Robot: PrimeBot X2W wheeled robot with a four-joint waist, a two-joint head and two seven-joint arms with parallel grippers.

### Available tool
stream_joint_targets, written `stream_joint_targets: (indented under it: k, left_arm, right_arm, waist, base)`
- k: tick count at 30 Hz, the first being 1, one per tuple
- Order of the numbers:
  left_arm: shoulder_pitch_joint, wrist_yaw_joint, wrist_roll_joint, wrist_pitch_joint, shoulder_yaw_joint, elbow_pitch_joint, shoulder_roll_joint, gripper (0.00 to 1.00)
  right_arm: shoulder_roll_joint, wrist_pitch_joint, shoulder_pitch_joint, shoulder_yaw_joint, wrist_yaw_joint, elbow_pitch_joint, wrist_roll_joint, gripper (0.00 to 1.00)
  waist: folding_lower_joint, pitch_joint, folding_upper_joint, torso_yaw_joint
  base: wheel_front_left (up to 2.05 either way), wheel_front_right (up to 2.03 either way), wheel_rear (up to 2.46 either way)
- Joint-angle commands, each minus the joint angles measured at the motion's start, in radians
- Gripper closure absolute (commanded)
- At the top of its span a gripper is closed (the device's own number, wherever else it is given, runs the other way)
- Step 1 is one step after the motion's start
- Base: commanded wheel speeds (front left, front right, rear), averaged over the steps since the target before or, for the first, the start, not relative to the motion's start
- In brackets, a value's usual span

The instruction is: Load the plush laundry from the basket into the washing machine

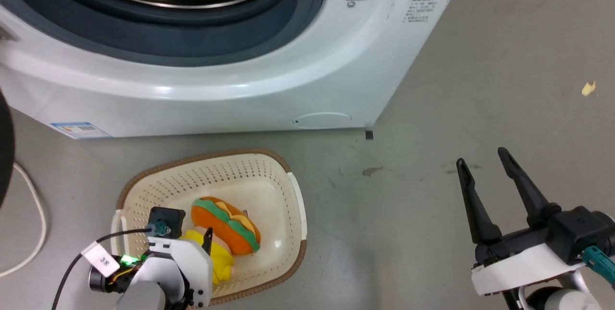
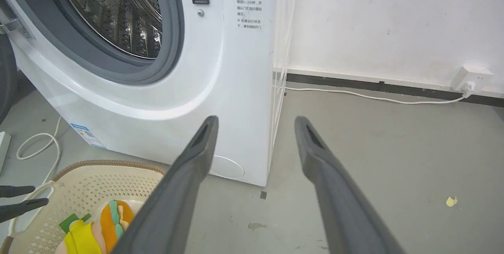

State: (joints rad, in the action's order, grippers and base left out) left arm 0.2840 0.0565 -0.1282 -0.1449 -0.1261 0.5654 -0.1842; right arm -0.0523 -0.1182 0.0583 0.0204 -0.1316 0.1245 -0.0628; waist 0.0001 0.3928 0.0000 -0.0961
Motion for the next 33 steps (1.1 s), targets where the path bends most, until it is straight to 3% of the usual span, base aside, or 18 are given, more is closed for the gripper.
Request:
stream_joint_targets:
  k: [1,33]
  left_arm:
    - [0.026,0.009,-0.011,-0.007,-0.008,0.023,-0.009,0.0]
    - [0.367,0.035,-0.02,-0.137,-0.198,0.355,-0.154,0.0]
  right_arm:
    - [0.001,-0.01,0.018,0.002,0.0,0.011,-0.007,0.0]
    - [0.002,-0.077,0.093,0.037,0.001,0.102,-0.073,0.0]
  waist:
    - [-0.0001,0.024,0.0,-0.009]
    - [-0.0001,0.369,0.0,-0.083]
  base:
    - [0.0,0.0,0.0]
    - [0.0,0.0,0.0]
